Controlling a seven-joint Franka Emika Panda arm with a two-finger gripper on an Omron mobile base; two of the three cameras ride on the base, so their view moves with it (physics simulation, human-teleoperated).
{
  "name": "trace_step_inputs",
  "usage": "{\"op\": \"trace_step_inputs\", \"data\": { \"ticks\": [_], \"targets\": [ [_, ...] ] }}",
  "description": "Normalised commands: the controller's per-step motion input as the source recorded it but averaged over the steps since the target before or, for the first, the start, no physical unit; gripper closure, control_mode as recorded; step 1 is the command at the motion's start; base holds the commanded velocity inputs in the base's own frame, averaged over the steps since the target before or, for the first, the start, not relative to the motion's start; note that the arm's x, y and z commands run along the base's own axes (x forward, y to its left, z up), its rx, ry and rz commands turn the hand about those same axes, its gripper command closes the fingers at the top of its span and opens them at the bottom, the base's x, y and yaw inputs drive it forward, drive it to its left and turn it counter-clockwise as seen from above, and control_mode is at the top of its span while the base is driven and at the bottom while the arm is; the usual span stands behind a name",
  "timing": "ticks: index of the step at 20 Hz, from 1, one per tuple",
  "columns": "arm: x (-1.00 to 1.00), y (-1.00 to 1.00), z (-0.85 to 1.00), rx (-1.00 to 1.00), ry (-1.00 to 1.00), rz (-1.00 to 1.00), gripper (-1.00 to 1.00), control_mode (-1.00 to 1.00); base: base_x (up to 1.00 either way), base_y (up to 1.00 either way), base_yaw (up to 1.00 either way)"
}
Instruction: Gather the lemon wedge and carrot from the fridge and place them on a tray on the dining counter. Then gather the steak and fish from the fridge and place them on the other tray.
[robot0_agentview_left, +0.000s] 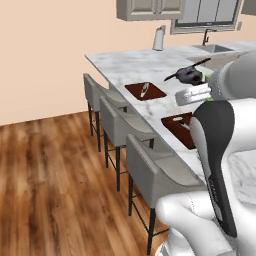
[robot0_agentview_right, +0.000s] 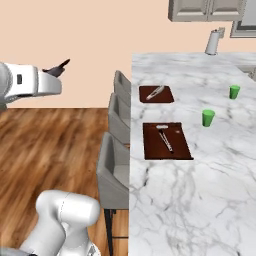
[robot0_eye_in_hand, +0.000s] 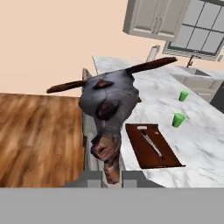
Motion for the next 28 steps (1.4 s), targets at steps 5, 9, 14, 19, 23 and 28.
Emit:
{"op": "trace_step_inputs", "data": {
  "ticks": [5, 9, 14, 19, 23, 28],
  "targets": [
    [0.94, -0.66, -0.2, 0.02, 0.23, -0.38, 1.0, -1.0, 0.0, 0.0, 0.0],
    [1.0, -0.43, -0.55, 0.0, 0.17, -0.42, 1.0, -1.0, 0.0, 0.0, 0.0],
    [0.96, -0.91, -0.55, 0.3, 0.18, -0.19, 1.0, -1.0, 0.0, 0.0, 0.0],
    [1.0, -0.76, -0.91, 0.3, 0.23, -0.03, 1.0, -1.0, 0.0, 0.0, 0.0],
    [0.82, -0.41, -0.97, 0.13, 0.11, -0.04, 1.0, -1.0, 0.0, 0.0, 0.0],
    [0.42, -0.11, -0.9, 0.01, 0.0, -0.27, 1.0, -1.0, 0.0, 0.0, 0.0]
  ]
}}
